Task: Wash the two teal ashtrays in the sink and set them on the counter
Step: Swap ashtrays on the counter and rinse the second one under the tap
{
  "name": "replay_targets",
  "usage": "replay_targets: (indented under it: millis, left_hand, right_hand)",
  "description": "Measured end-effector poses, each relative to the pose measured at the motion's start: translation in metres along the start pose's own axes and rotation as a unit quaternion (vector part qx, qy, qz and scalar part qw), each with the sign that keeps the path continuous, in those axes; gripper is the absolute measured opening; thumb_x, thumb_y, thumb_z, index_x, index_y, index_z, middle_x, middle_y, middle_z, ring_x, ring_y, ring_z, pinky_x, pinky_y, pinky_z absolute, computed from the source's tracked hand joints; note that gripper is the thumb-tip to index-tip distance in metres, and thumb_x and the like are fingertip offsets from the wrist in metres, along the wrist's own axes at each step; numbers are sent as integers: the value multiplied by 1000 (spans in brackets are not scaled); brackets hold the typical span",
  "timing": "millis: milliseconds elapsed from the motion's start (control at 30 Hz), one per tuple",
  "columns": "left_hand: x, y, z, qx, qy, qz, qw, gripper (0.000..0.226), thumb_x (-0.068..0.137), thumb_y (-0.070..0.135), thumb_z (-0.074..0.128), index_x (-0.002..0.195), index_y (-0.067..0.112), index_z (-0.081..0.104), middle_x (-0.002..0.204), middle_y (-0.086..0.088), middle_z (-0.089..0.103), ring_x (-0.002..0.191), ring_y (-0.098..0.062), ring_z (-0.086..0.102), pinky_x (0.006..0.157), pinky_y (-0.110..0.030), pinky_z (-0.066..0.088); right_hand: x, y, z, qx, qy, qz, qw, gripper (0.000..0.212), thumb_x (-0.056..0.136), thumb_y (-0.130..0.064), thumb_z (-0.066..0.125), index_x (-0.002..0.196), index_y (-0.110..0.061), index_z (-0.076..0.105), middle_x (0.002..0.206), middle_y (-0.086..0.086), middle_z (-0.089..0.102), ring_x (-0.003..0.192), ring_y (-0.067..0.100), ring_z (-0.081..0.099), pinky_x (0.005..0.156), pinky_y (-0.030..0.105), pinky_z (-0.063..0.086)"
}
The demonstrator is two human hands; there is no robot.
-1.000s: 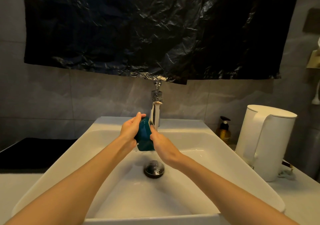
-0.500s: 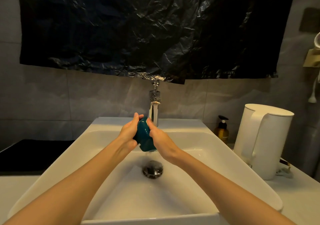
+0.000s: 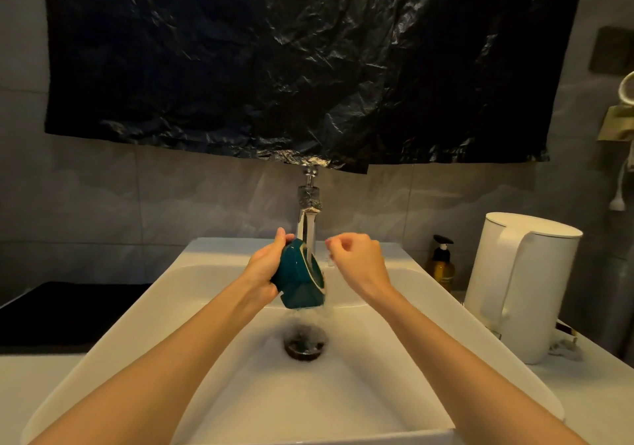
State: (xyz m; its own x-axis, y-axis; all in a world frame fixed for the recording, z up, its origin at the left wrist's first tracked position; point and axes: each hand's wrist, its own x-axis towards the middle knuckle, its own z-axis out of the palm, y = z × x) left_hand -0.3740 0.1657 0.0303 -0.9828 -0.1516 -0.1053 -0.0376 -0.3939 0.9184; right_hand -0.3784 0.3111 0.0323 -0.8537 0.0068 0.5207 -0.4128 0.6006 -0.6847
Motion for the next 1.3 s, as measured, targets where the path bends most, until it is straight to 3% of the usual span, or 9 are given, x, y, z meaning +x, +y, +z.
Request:
replay_targets:
  millis: [133,233,367,533,667,867,1033,1200,1300]
  left_hand:
    - [-2,-4,3,56,-31,-13,998,25,91,43,54,90,20,62,93,-11,63,87,-22,57,74,-34,50]
    - [-2,-7,3,103,-49,-24,993,32,89,48,54,96,19,64,103,-13,64,92,-24,58,69,-31,51]
    - [-3,-7,3,114,-44,-26,992,34,87,50,55,98,18,64,97,-11,63,86,-22,58,64,-30,49]
    - [-2,-5,3,101,-37,-21,994,30,87,49,57,90,19,63,93,-10,63,84,-22,56,69,-32,48]
    - [0,-6,3,101,-33,-17,994,29,86,50,57,90,22,61,102,-11,62,99,-26,55,86,-39,47]
    - [0,-6,0,123,-33,-4,992,28,88,50,54,93,24,60,108,-11,60,104,-27,54,88,-39,47]
    - [-6,-1,-1,104,-52,7,993,26,91,47,51,93,23,62,100,-11,63,88,-23,57,76,-34,51]
    - [-10,-2,2,106,-82,15,991,24,94,44,47,97,24,60,98,-9,65,85,-22,61,70,-31,52]
    - [-13,-4,1,115,-92,17,989,23,95,44,46,96,25,57,100,-9,64,88,-23,61,71,-31,52]
  right_hand:
    - [31,-30,-26,-11,-3,-54,998,50,95,-7,43,144,-17,42,137,8,54,114,23,58,93,31,47]
    - [59,-58,-32,-41,-43,-99,993,62,92,-4,40,151,-22,27,151,7,37,97,13,60,94,34,46]
    - [82,-72,-21,-104,-111,-132,980,60,94,-4,40,151,-15,24,155,6,30,136,20,37,108,28,32]
    - [74,-64,-13,-91,-44,-161,982,48,96,-15,37,144,-17,41,89,10,66,65,17,53,58,29,40]
    - [61,-56,-10,-113,-46,-197,973,46,98,-16,34,143,-17,41,128,16,59,83,24,61,73,34,46]
    - [55,-59,-21,-34,-103,-144,984,48,97,-10,38,144,-21,41,147,1,44,131,17,45,96,16,36]
    - [22,-29,-23,82,60,-100,990,26,94,-6,44,102,-14,67,100,0,68,93,16,64,79,29,56]
    - [2,-4,-12,285,-125,193,931,33,100,-32,46,112,-6,60,111,10,63,105,23,60,76,27,53]
    - [-2,5,-9,252,-196,217,923,43,96,-53,39,112,-18,58,117,4,59,111,22,55,93,35,46]
